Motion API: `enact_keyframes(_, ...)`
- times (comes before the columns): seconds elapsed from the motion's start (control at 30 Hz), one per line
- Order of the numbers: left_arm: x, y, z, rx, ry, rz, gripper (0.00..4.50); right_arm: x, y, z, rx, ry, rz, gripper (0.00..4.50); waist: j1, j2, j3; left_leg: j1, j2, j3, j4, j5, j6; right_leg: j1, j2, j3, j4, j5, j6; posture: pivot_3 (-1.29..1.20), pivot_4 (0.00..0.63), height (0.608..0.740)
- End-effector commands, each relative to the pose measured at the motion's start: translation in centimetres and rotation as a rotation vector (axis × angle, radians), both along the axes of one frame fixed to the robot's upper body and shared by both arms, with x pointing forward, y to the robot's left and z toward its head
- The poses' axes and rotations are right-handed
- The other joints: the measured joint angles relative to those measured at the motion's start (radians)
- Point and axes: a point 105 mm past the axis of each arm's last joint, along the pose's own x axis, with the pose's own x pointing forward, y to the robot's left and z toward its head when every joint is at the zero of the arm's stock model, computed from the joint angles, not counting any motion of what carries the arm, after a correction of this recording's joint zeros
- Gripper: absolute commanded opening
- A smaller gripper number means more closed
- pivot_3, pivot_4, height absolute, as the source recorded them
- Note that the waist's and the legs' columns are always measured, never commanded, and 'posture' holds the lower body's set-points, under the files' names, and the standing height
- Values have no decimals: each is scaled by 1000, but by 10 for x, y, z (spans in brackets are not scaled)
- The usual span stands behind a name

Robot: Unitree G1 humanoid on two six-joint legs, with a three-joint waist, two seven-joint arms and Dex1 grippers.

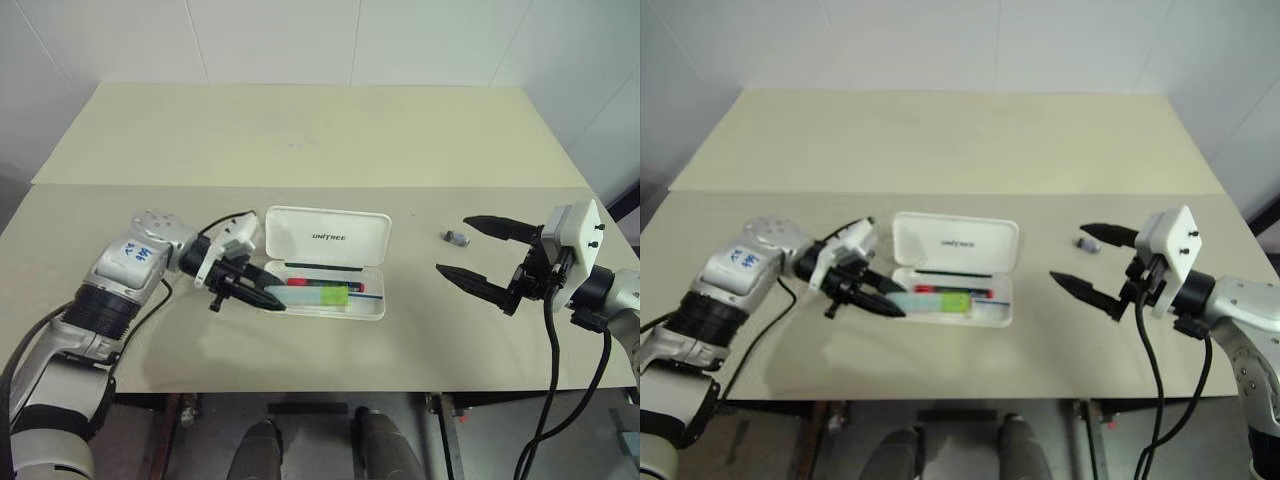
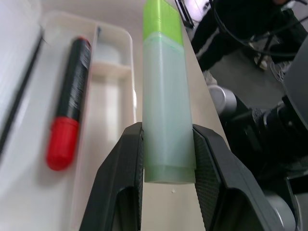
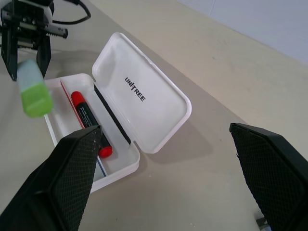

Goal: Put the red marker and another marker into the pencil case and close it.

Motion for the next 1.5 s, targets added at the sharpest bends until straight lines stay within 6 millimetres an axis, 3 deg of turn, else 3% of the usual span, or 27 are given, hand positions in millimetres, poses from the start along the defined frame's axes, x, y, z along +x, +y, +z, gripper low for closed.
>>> enact_keyframes(0.03,-8,8,-3,36,20,-96,991,-3,5,11,12,-49,19,4500,0,0,0,0,0,0,0,0,0,0,0,0,0,0,0,0,150,740)
enact_keyframes(0.5,15,0,-11,21,-45,-56,991,-3,10,13,27,-61,29,4500,1,0,0,0,0,0,0,0,0,0,0,0,0,1,2,0,150,740)
enact_keyframes(1.1,18,2,-11,52,-26,-62,991,-4,12,13,36,-73,24,4500,0,0,0,0,0,0,1,0,1,0,0,0,2,2,4,0,150,740)
enact_keyframes(1.43,22,-8,-3,-16,-67,-67,4264,-3,13,13,39,-78,26,4500,6,0,0,1,-1,-1,4,2,3,3,0,0,2,0,-2,0,150,740)
enact_keyframes(1.5,17,-10,6,-51,-54,-90,4464,-2,13,13,40,-77,28,4500,2,0,0,0,-1,-1,5,3,3,3,0,0,1,0,-6,0,150,740)
